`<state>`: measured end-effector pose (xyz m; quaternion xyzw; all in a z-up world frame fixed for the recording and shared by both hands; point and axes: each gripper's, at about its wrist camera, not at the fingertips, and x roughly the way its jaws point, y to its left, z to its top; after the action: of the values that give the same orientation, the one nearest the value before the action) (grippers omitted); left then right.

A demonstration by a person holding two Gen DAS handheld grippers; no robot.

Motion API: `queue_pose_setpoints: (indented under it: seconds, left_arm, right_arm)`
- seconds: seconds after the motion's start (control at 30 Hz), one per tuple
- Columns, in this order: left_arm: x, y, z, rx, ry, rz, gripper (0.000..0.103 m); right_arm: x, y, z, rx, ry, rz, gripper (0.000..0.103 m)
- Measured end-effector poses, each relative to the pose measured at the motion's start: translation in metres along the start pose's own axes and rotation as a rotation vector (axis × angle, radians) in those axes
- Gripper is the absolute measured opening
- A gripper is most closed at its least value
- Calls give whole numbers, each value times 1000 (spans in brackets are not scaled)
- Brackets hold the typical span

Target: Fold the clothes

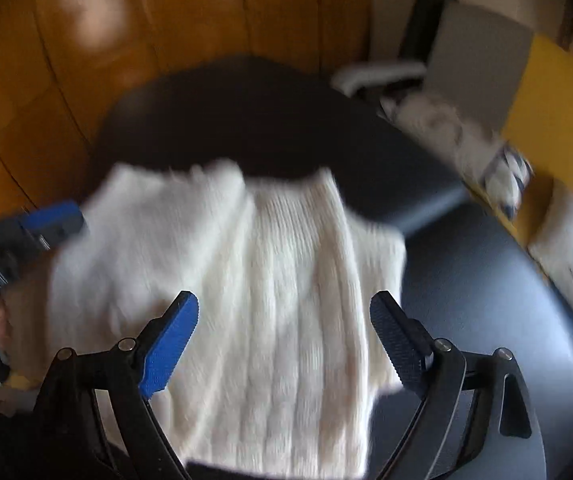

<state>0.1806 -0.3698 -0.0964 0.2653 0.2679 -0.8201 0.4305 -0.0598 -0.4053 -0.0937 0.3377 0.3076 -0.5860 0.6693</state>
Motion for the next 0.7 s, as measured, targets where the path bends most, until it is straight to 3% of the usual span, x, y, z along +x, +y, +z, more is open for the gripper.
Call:
queue_pose_setpoints:
  seconds: [0.07, 0.2, 0.33, 0.47, 0.53, 0.63, 0.7]
  left_arm:
    - [9, -2, 1, -2, 28, 25, 32]
    - [24, -12, -7, 57, 55, 102, 32]
    - [11, -9, -4, 0, 5, 98, 32]
    - [4, -10, 15, -51, -63, 108, 32]
    - [18, -13, 22, -46, -36, 169, 32]
    - [55, -10, 16, -59, 93, 249, 32]
    - [60, -13, 9, -33, 60, 297, 33]
  right_arm:
    - [14, -6, 13, -2, 16, 61, 80]
    - [58, -26, 7, 106, 131, 222, 78]
    - [45, -28, -10, 92, 112, 253, 76]
    - [27, -18, 4, -18, 61, 220, 76]
    - [31, -14, 16, -44, 32, 253, 76]
    - [65, -18, 24, -34, 78, 305, 77]
    - [76, -36, 22, 2, 68, 345, 79]
